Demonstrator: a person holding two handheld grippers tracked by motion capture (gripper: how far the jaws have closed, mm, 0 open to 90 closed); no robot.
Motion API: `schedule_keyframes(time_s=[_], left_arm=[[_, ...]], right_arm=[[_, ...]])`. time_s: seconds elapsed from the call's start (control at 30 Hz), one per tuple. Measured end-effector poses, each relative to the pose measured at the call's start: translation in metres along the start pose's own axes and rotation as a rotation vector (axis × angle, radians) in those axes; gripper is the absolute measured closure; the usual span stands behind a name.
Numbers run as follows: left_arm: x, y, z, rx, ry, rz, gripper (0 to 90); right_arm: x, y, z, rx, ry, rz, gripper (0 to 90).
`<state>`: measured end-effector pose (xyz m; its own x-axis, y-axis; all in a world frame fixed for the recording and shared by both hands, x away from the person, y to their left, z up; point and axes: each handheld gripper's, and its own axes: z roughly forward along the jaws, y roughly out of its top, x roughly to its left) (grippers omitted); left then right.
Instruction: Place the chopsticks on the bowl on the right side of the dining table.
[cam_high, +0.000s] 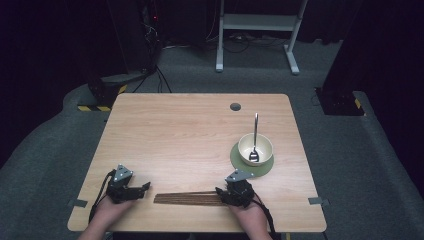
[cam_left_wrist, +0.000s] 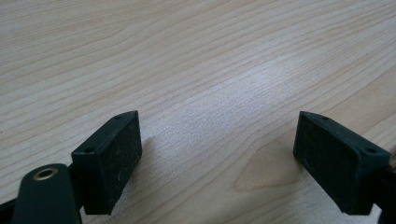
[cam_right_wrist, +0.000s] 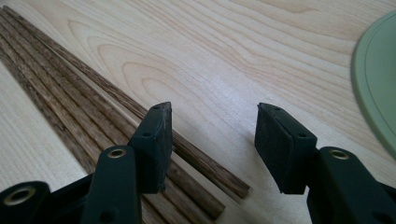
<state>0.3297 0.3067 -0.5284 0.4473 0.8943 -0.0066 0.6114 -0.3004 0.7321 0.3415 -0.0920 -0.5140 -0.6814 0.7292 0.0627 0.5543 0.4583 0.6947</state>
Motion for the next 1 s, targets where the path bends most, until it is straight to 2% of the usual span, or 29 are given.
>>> schedule_keyframes(time_s=[0.17,0.23,0.47,0.77,1.0], left_arm=[[0.0,0.0,0.0,0.0,-0.001,0.001,15.4],[0.0,0.0,0.0,0.0,-0.003,0.002,15.4],[0.0,0.0,0.0,0.0,-0.005,0.004,15.5],[0.0,0.0,0.0,0.0,-0.007,0.006,15.5],[0.001,0.0,0.0,0.0,-0.008,0.007,15.5]], right_arm=[[-0.001,0.002,0.001,0.0,0.001,-0.015,51.7],[0.002,0.002,0.001,-0.004,0.004,-0.038,56.1],[0.005,0.003,0.002,-0.006,0.015,-0.059,65.2],[0.01,0.002,0.003,0.012,0.028,-0.095,66.5],[0.007,0.002,0.005,0.016,0.009,-0.087,68.7]])
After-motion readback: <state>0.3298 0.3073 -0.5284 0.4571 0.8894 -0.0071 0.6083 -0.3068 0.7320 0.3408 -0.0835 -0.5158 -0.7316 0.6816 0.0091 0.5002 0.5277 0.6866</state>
